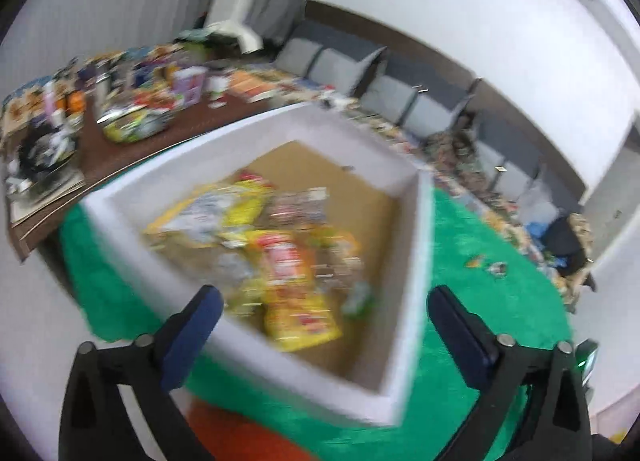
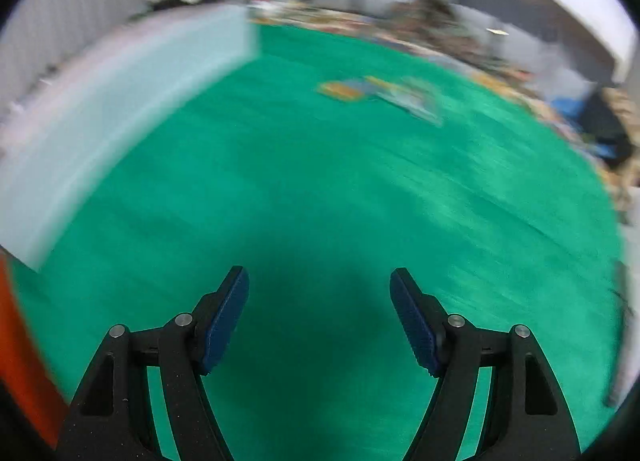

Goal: Organize snacks
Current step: 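Carry the peanut bag and yellow packet into the white box and open both tools, then grasp the orange sausage stick with the left tool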

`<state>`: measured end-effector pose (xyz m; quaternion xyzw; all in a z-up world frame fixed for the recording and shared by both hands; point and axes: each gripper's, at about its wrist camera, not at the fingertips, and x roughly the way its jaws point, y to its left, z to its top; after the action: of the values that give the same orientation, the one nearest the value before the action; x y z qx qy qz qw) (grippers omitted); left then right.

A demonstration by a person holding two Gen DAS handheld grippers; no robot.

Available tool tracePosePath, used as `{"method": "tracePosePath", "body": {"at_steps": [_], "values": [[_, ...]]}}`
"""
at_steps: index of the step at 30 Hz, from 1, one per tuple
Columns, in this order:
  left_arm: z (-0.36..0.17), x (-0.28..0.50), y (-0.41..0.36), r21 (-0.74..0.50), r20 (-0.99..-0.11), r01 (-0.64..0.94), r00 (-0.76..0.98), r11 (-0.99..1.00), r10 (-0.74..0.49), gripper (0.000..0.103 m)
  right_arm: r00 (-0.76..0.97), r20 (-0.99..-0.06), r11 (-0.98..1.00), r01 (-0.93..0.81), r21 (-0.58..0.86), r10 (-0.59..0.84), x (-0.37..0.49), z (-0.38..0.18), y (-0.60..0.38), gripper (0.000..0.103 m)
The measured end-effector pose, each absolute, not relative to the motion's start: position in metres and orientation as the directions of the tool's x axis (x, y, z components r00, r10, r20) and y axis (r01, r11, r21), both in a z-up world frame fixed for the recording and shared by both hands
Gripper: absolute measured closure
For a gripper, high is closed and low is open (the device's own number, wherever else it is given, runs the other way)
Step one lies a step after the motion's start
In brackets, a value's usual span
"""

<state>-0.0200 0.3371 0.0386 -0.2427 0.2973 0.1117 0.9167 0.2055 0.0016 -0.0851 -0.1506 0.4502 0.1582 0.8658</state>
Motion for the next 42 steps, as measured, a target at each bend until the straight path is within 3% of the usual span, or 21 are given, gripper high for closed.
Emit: {"method": "tracePosePath", "body": {"at_steps": [5, 11, 16, 19, 23, 26, 35, 42], "values": [[0.055, 0.026, 0.24, -0.365, -0.549, -0.171, 0.833, 0.915, -0.063, 0.0, 0.615, -0.788, 0.965, -0.212, -0.153, 0.01, 0.212, -0.087, -0.111, 0.027], [0.0, 0.105, 0.124, -0.126, -0.714, -0.069, 0.699, 0.99, -0.042, 0.0, 0.644, -0.763, 0.988, -0.076, -0.138, -0.057, 0.229, -0.09, -0.172, 0.027], [-0.059, 0.153, 0.075, -0.123, -0.802, -0.022, 0.591, 0.992, -0.087, 0.0, 0.625, -0.78, 0.995, -0.066, -0.075, -0.017, 0.207, -0.09, -0.203, 0.026], [-0.083, 0.173, 0.061, -0.094, -0.821, -0.021, 0.568, 0.995, -0.066, 0.0, 0.609, -0.793, 0.998, -0.051, -0.025, 0.011, 0.207, -0.094, -0.215, 0.019], [-0.103, 0.192, 0.049, -0.072, -0.853, -0.008, 0.519, 0.997, -0.057, 0.0, 0.606, -0.795, 0.999, -0.035, -0.019, 0.006, 0.205, -0.098, -0.221, 0.018], [-0.107, 0.193, 0.042, -0.001, -0.852, 0.025, 0.523, 1.0, -0.014, 0.0, 0.605, -0.796, 0.999, -0.034, -0.013, 0.01, 0.205, -0.099, -0.222, 0.018], [-0.107, 0.202, 0.045, -0.003, -0.853, 0.11, 0.519, 0.994, -0.059, 0.0, 0.605, -0.796, 0.999, -0.035, -0.013, 0.01, 0.205, -0.099, -0.222, 0.017], [-0.1, 0.284, 0.051, -0.003, -0.925, 0.221, 0.369, 0.975, -0.086, 0.0, 0.604, -0.797, 0.999, -0.036, -0.009, 0.015, 0.205, -0.099, -0.222, 0.016]]}}
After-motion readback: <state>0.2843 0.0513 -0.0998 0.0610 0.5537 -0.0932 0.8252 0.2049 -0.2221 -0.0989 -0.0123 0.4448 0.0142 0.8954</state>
